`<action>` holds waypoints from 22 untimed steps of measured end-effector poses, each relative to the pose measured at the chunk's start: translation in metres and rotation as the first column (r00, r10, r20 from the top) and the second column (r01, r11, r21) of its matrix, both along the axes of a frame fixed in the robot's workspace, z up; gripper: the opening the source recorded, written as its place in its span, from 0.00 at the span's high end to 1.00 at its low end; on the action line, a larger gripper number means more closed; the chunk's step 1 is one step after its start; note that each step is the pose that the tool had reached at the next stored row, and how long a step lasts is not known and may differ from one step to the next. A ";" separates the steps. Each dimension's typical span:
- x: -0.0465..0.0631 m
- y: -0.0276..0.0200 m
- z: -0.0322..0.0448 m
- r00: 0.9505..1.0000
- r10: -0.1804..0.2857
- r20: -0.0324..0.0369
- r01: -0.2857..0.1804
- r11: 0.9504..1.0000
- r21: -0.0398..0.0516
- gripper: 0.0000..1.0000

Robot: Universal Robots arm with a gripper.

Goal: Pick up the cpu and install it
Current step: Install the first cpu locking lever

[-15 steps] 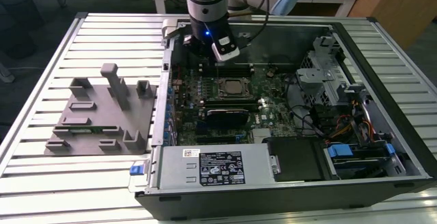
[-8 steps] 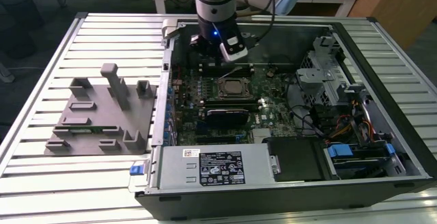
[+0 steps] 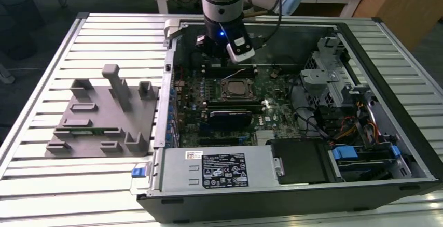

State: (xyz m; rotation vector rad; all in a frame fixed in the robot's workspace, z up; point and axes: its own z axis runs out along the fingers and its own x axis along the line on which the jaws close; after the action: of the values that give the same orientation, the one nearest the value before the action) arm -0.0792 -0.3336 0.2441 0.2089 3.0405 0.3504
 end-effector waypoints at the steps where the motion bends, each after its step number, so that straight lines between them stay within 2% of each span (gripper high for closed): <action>1: 0.000 0.0000 0.0000 1.000 0.000 0.000 0.000 1.000 0.000 0.89; 6: 0.001 0.0000 -0.0003 1.000 -0.016 0.000 0.016 1.000 -0.002 0.89; 10: 0.001 0.0000 -0.0006 0.999 -0.054 0.005 0.054 0.998 -0.013 0.89; 14: 0.000 0.0000 -0.0014 0.995 -0.094 0.019 0.094 0.995 -0.023 0.89; 22: 0.000 -0.0001 -0.0057 0.988 -0.144 0.050 0.145 0.989 -0.020 0.89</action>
State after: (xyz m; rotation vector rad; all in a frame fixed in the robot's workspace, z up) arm -0.0787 -0.3337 0.2385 0.4104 2.9579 0.3034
